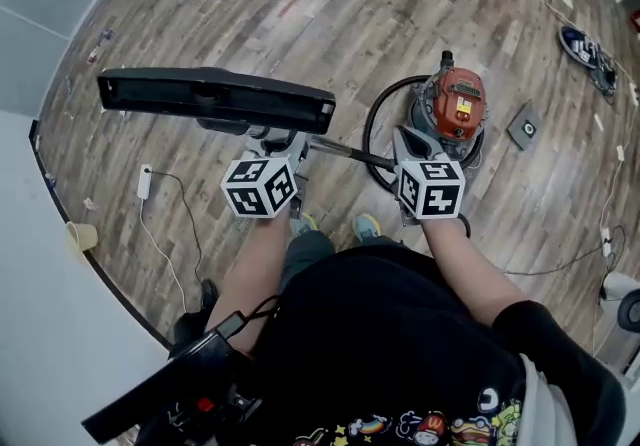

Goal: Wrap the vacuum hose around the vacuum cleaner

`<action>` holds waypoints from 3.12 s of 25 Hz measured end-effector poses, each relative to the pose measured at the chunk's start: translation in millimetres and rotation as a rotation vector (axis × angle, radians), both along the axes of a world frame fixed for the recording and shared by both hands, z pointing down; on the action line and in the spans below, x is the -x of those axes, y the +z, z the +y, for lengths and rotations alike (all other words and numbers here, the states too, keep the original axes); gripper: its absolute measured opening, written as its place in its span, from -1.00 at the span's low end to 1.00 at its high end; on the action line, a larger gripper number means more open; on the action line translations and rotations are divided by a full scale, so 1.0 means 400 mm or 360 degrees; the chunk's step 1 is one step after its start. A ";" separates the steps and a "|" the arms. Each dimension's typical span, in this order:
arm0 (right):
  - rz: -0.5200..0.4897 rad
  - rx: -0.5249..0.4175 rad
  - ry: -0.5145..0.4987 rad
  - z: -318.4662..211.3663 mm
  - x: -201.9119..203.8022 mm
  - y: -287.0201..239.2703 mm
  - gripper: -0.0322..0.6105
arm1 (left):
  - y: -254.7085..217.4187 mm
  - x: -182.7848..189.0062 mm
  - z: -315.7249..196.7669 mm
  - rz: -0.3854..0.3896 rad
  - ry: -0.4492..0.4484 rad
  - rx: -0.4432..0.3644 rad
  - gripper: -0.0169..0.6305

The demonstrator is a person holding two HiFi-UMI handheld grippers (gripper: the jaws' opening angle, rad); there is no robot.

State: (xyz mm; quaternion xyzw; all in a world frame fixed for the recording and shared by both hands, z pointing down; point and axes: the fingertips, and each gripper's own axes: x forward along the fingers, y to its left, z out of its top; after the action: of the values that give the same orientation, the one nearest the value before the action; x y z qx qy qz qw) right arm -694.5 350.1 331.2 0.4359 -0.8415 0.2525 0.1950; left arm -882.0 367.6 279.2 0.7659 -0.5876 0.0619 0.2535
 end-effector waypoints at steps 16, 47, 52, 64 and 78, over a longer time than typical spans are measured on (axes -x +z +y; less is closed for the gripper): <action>0.0014 -0.0103 0.0950 -0.218 0.260 -0.020 -0.83 | 0.025 0.283 -0.497 -0.0012 0.0902 0.0032 -0.47; 0.0135 0.0005 0.2018 -0.725 0.157 0.013 -0.83 | -0.026 -0.081 -1.029 0.0104 0.2910 -0.0054 -0.47; 0.0140 0.0050 0.2088 -0.776 0.194 0.029 -0.83 | -0.018 -0.068 -1.128 0.0082 0.2931 -0.0046 -0.47; 0.0116 0.0114 0.2297 -1.017 -0.034 0.118 -0.83 | 0.092 -0.329 -1.464 0.0053 0.2848 0.0205 -0.47; 0.0064 0.0273 0.2806 -1.181 -0.377 0.194 -0.83 | 0.187 -0.810 -1.743 -0.0035 0.3313 0.0318 -0.47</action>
State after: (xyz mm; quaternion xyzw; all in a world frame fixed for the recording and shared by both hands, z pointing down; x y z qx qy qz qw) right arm -543.7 -122.1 408.7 0.9141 -0.1742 0.3654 -0.0238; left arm -557.8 -329.6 354.0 0.8685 0.3678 0.3050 0.1317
